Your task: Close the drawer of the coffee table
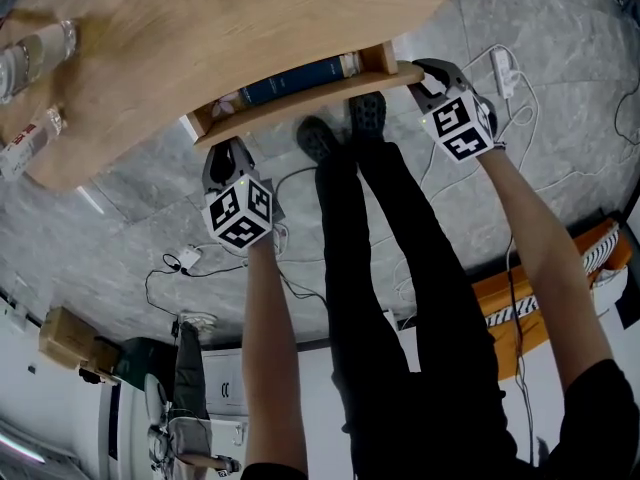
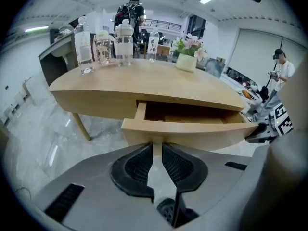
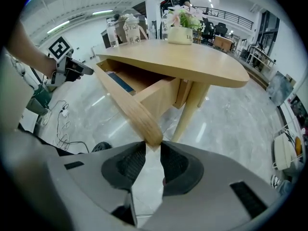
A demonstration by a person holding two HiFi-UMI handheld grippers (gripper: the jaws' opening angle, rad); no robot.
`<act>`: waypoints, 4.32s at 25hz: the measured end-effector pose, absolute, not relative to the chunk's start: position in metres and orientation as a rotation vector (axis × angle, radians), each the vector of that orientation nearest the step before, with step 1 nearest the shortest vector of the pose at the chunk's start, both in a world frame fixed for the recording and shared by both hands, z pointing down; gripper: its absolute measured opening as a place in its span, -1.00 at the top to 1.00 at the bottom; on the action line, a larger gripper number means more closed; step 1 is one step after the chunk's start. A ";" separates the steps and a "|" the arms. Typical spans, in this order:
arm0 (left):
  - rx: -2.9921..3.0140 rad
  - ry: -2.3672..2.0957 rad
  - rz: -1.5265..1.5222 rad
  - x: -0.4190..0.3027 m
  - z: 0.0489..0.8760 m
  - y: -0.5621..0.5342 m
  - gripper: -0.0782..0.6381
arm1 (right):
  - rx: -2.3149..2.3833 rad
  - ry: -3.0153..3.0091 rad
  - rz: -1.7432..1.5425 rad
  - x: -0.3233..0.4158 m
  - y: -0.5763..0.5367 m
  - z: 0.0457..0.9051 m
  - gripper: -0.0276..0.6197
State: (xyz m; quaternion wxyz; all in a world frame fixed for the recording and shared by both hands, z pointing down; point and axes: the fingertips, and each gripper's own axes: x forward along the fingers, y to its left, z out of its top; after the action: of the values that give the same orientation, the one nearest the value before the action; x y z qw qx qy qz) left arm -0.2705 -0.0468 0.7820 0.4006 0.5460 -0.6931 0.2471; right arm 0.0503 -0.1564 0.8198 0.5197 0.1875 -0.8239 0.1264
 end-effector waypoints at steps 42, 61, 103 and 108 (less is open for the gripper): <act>1.481 -1.750 0.554 -0.291 0.789 -0.121 0.58 | 0.679 -1.943 0.187 0.030 -0.236 0.809 0.68; 1.582 -1.727 0.505 -0.263 0.653 -0.053 0.73 | 0.785 -2.105 0.335 -0.014 -0.157 0.649 0.86; 2.054 -1.877 0.018 -0.001 0.170 0.081 0.74 | 0.621 -2.873 0.276 0.095 0.014 0.156 0.87; 2.062 -1.909 0.057 0.022 0.156 0.104 0.74 | 0.558 -2.905 0.215 0.121 0.032 0.137 0.88</act>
State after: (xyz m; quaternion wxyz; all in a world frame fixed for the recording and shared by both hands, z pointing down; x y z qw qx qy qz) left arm 0.0223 0.1038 0.1559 0.1649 0.7236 -0.6700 0.0201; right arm 0.1213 0.0319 0.1374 0.0877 0.1874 -0.9757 0.0722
